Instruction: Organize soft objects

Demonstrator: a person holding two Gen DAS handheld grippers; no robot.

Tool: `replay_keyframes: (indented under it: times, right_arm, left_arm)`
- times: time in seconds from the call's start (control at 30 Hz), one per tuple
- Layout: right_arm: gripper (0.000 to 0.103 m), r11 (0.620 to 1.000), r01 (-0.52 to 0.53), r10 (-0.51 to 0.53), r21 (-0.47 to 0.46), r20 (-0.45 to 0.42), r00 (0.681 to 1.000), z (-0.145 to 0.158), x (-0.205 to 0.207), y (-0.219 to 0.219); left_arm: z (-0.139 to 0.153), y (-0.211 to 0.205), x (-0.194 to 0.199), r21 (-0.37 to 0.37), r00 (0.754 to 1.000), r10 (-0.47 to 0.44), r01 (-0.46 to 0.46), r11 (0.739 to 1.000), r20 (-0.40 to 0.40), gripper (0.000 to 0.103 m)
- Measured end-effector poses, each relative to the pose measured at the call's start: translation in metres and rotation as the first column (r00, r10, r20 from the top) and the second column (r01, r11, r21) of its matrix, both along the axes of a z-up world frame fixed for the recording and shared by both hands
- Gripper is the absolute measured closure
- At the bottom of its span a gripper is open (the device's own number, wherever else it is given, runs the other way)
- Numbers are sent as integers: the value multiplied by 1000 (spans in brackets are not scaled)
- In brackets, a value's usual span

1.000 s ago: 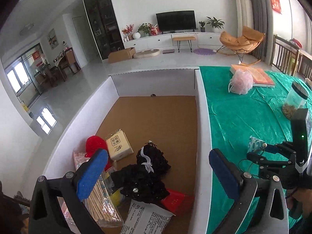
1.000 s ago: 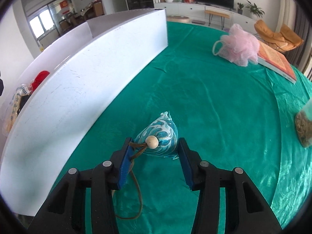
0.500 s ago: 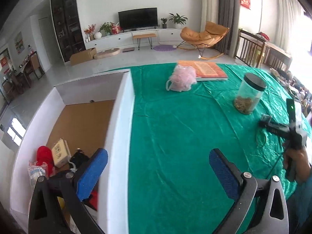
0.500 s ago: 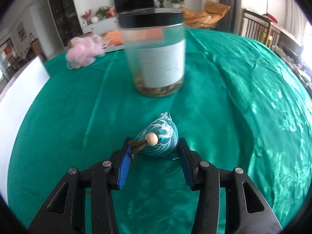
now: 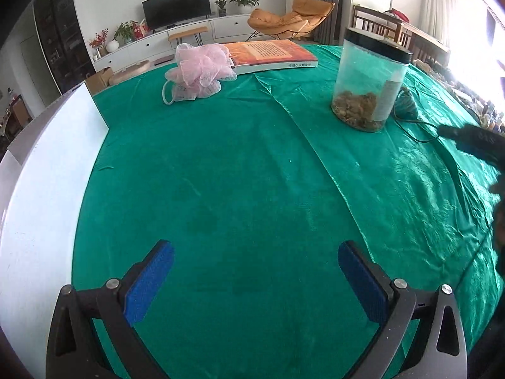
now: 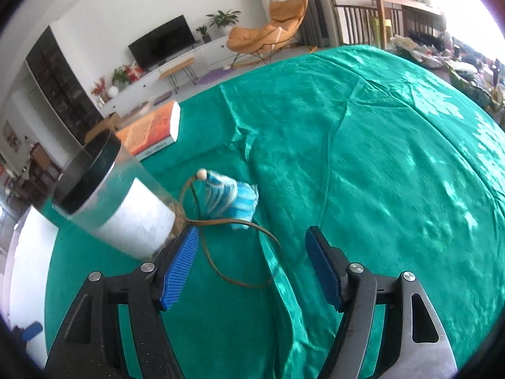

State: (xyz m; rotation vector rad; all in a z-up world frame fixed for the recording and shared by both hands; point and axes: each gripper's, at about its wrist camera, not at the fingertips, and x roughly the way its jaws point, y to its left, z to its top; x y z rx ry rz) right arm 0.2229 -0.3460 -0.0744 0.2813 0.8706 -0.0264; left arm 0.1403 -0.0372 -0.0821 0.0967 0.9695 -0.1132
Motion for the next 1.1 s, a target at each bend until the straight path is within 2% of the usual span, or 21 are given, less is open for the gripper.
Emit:
replay_keyframes:
  times: [0.17, 0.2, 0.3, 0.63, 1.1]
  right_arm:
    - [30, 985, -13, 3, -170, -54, 999, -13, -38, 28]
    - [30, 982, -16, 7, -187, -52, 999, -16, -42, 31]
    - [30, 977, -7, -4, -213, -48, 999, -25, -46, 33]
    - [20, 977, 3, -15, -213, -54, 998, -31, -52, 35]
    - [19, 977, 5, -17, -213, -55, 998, -31, -52, 35]
  left_arm:
    - [-22, -6, 26, -1, 1000, 8, -8, 1000, -9, 0]
    - [-25, -7, 28, 6, 1000, 8, -7, 1000, -17, 0]
    - [-27, -1, 25, -43, 999, 23, -22, 999, 22, 0]
    - [-29, -2, 26, -44, 999, 25, -24, 999, 24, 0]
    - [-29, -2, 26, -45, 999, 25, -24, 999, 24, 0]
